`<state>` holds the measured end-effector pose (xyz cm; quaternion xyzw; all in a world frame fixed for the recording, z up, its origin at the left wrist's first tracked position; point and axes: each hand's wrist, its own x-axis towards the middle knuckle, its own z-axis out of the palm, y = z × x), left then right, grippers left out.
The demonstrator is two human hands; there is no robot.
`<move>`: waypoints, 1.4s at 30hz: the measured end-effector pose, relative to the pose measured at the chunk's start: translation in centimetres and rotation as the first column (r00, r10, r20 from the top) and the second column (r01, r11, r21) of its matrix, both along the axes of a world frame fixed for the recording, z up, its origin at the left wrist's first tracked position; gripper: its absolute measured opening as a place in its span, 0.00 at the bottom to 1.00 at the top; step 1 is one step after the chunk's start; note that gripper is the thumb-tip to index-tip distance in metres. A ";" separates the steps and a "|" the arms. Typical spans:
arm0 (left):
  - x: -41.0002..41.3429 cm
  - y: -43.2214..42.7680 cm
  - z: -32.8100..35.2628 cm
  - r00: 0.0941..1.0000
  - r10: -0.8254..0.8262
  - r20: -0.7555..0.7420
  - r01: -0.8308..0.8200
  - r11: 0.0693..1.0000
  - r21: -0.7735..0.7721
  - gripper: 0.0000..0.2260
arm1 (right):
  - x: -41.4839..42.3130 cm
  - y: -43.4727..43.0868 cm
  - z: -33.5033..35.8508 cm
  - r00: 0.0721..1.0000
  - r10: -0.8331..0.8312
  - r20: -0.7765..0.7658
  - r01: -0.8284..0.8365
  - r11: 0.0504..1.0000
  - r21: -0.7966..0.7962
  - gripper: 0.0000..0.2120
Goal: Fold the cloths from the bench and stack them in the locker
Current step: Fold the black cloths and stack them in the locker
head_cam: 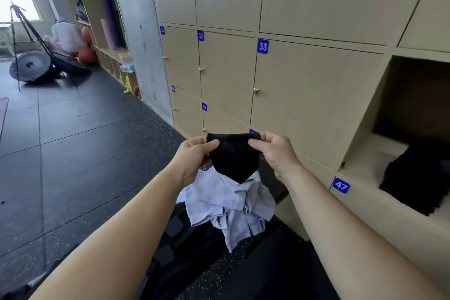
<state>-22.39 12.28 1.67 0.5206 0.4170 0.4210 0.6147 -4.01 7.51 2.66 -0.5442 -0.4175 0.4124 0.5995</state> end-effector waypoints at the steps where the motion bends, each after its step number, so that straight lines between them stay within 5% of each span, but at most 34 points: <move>1: 0.4 0.0 0.1 1.000 -0.001 0.021 0.001 1.000 0.015 0.04 | 0.4 -0.1 0.3 1.000 -0.019 -0.014 0.019 1.000 0.008 0.07; 8: 2.9 0.6 2.1 0.998 -0.042 -0.046 0.052 0.968 0.246 0.15 | 2.4 -0.2 3.2 0.996 -0.010 -0.091 0.016 0.997 0.070 0.03; 17: 6.7 2.1 6.9 0.975 0.055 0.214 -0.066 0.997 0.044 0.15 | 4.8 -0.6 6.3 0.967 0.230 0.109 -0.233 0.972 0.016 0.13; 28: 8.0 1.8 7.9 0.975 -0.189 0.120 0.171 0.974 0.148 0.14 | 6.7 -0.2 6.9 0.987 -0.046 0.152 0.023 0.988 0.151 0.04; 31: 8.3 2.2 8.0 0.969 -0.225 0.100 0.208 0.965 0.160 0.14 | 8.0 -0.1 7.5 0.954 -0.212 0.213 0.168 0.964 0.207 0.14; 34: 8.9 2.3 8.2 0.955 -0.289 0.065 0.271 0.940 0.206 0.15 | 8.7 -0.4 8.5 0.965 -0.113 0.238 0.074 0.983 0.167 0.23; 37: 9.7 2.3 8.4 0.944 -0.327 0.037 0.310 0.922 0.233 0.14 | 8.5 -0.8 9.0 0.990 0.013 0.140 -0.034 0.988 0.148 0.09; 42: 10.8 2.3 8.3 0.966 -0.260 -0.004 0.251 0.928 0.276 0.11 | 8.6 -0.5 8.5 0.996 -0.092 0.004 0.088 0.963 0.255 0.05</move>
